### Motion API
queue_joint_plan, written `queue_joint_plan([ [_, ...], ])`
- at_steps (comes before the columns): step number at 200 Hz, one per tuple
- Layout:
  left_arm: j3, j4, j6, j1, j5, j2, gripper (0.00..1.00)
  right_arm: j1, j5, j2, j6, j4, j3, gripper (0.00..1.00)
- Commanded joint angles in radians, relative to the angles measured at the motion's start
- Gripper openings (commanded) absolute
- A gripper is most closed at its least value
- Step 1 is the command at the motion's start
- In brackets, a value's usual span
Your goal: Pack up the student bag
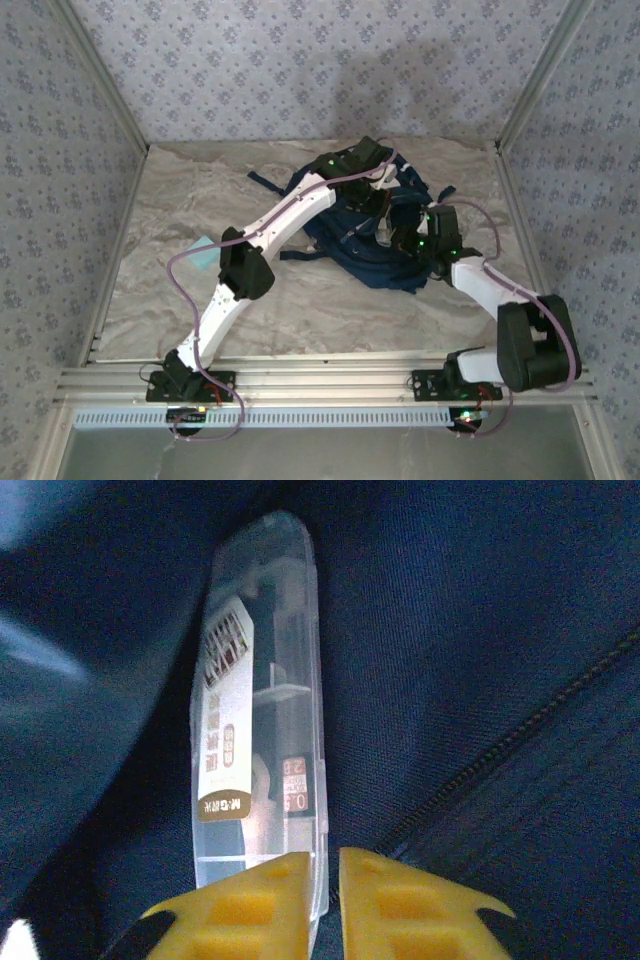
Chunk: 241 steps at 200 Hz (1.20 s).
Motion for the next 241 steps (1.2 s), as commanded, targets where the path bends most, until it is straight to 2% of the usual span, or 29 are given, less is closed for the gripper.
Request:
queue_joint_plan([
  [1,0.040,0.075,-0.024,0.002,0.061,-0.075,0.00,0.039,-0.080,0.064,-0.018,0.064,0.042,0.14],
  [48,0.035,0.080,-0.046,-0.003,0.100,-0.071,0.00,0.121,-0.108,0.182,0.040,0.295,0.089,0.14],
  [78,0.025,0.085,-0.053,-0.013,0.120,-0.080,0.00,0.137,-0.132,0.309,0.079,0.425,0.138,0.15],
  [93,0.003,0.092,-0.050,-0.011,0.109,-0.091,0.00,0.126,-0.154,0.340,0.106,0.459,0.140,0.16],
  [110,-0.024,0.091,-0.039,-0.005,0.068,-0.103,0.00,0.117,-0.147,0.302,0.089,0.429,0.114,0.20],
  [132,-0.068,0.098,-0.039,0.017,0.014,-0.103,0.00,0.112,-0.106,0.171,0.013,0.265,0.073,0.28],
  [177,-0.134,0.126,-0.051,0.039,0.018,-0.101,0.00,0.069,-0.038,-0.129,-0.099,-0.103,0.019,0.46],
  [203,-0.183,0.137,-0.053,0.037,0.023,-0.124,0.00,0.014,-0.005,-0.243,-0.133,-0.280,0.041,0.70],
  [221,-0.241,0.149,-0.049,0.037,0.023,-0.157,0.03,-0.029,0.036,-0.295,-0.135,-0.360,0.077,1.00],
  [232,-0.283,0.159,-0.047,0.037,0.023,-0.182,0.08,-0.065,0.010,-0.310,-0.118,-0.366,0.093,1.00],
  [241,-0.320,0.169,-0.049,0.038,0.017,-0.205,0.16,-0.104,-0.007,-0.315,-0.099,-0.360,0.106,1.00],
])
